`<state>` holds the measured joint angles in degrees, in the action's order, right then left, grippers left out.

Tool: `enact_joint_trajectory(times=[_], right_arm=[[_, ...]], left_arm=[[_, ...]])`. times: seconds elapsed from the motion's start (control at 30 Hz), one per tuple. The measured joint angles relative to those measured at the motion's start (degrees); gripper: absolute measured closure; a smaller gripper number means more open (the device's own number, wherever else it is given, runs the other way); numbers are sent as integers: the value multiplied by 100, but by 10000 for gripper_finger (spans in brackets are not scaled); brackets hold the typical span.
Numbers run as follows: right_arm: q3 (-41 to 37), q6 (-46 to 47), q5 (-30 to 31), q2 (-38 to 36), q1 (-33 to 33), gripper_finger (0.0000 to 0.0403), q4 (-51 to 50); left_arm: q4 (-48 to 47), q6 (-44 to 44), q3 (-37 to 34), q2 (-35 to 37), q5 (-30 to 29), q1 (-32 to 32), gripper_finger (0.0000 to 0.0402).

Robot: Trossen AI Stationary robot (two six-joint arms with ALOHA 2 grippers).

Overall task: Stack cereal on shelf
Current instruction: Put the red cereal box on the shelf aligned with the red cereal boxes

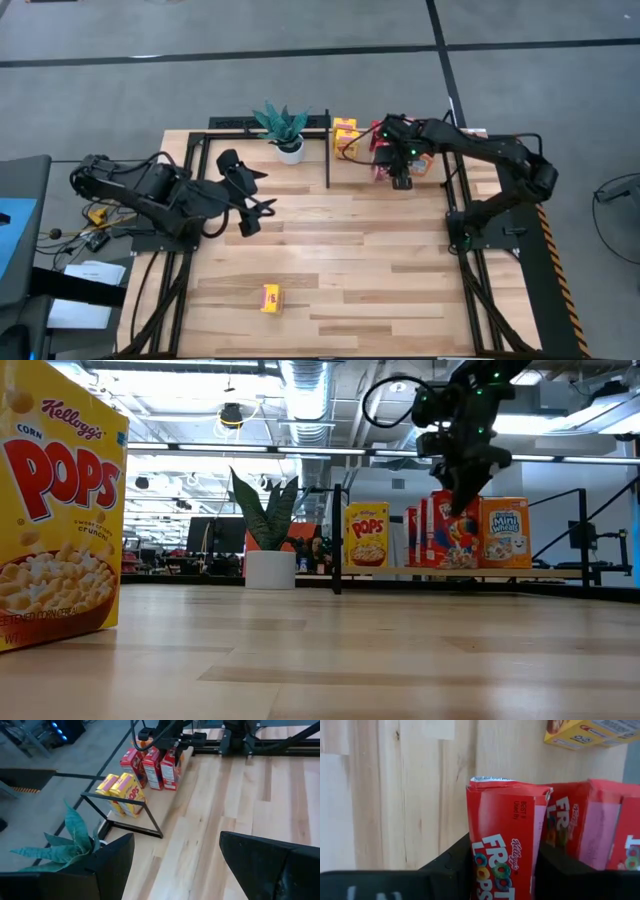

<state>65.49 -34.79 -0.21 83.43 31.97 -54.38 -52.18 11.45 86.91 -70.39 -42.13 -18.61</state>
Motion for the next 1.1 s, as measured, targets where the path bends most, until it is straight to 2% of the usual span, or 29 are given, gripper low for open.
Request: enact_joint_trajectory(times=[0.27, 0.63, 1.1], right_arm=[[188, -31, -15, 11, 144, 226, 3], [254, -63, 2, -54, 295, 232, 35], [260, 11, 31, 34, 288, 173, -8]], left_arm=[[-2, -226, 0, 0, 129, 256, 116], [-2, -237, 0, 0, 127, 461, 116], [-2, -224, 0, 0, 129, 459, 116]])
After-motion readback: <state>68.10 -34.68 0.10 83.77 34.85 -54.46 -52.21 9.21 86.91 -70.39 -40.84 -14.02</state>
